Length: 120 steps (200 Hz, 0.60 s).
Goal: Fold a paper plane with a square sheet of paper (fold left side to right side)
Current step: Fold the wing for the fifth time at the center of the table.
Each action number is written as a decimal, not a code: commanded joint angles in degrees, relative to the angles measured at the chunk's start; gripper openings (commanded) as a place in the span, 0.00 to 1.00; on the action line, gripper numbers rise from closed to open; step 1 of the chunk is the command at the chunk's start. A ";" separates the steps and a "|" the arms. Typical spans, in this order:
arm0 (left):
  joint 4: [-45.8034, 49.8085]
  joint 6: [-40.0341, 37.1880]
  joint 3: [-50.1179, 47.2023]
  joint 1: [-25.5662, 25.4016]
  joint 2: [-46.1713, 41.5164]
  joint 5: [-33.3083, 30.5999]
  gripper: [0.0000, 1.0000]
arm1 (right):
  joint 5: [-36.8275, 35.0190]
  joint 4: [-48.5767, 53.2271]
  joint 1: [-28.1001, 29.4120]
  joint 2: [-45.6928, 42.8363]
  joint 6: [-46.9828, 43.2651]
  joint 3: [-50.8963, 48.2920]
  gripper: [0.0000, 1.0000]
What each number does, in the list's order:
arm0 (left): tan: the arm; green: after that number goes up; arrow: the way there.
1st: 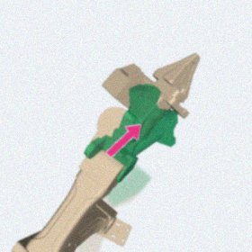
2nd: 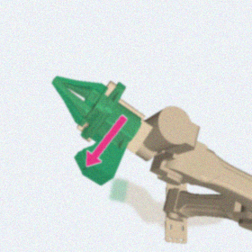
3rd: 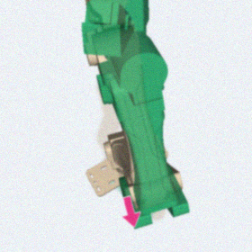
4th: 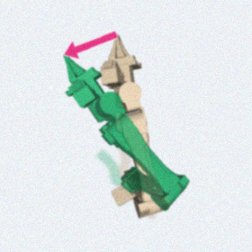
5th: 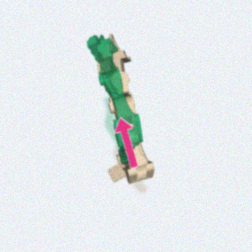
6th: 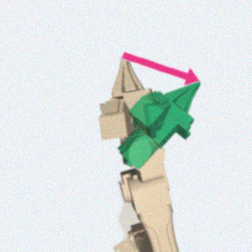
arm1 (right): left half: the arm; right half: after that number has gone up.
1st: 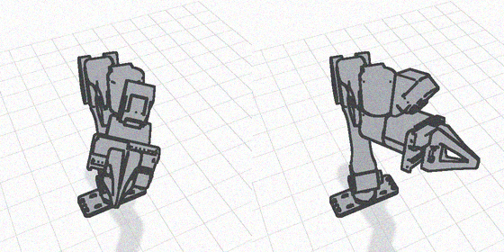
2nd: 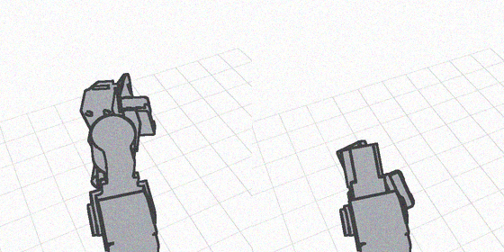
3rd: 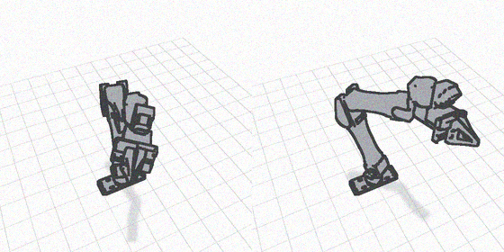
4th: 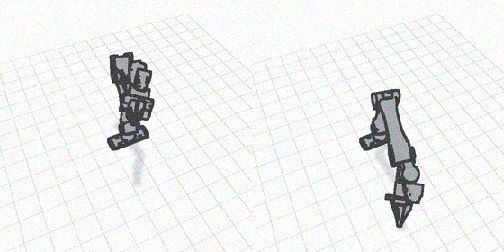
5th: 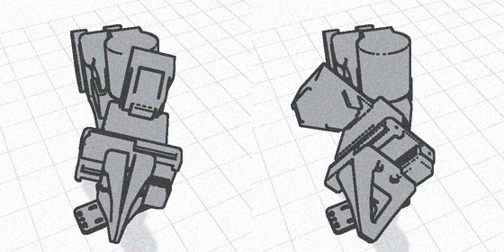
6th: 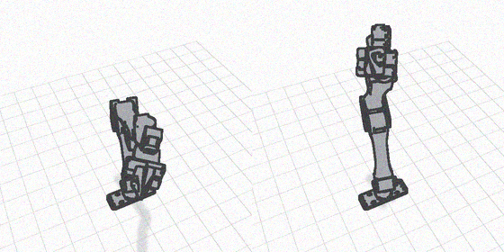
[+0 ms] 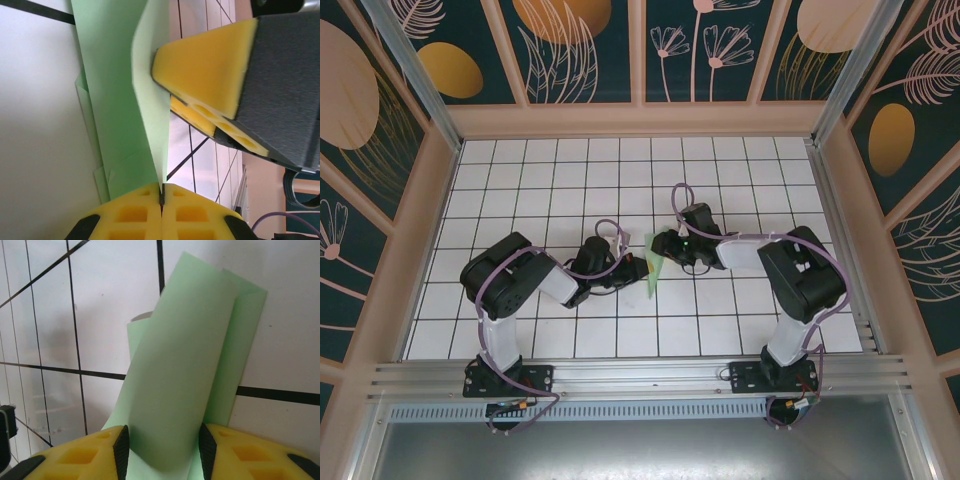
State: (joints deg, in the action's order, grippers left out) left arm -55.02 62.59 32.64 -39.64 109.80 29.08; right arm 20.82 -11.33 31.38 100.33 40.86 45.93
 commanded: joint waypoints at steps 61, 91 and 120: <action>2.28 -1.26 1.06 0.40 1.73 -1.21 0.05 | -6.73 4.83 -1.38 -11.41 -5.90 -2.66 0.51; 2.89 -1.33 1.28 0.36 2.25 -1.31 0.05 | -6.61 5.46 -1.56 -12.62 -7.43 -3.13 0.46; 3.30 -1.33 1.38 0.40 2.44 -1.52 0.05 | -3.20 3.33 -1.49 -11.06 -7.00 -2.58 0.39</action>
State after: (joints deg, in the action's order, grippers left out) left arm -53.45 62.43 33.34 -39.64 110.69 28.40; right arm 15.51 -7.25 29.98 89.19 34.74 43.70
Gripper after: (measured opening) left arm 0.069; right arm 0.414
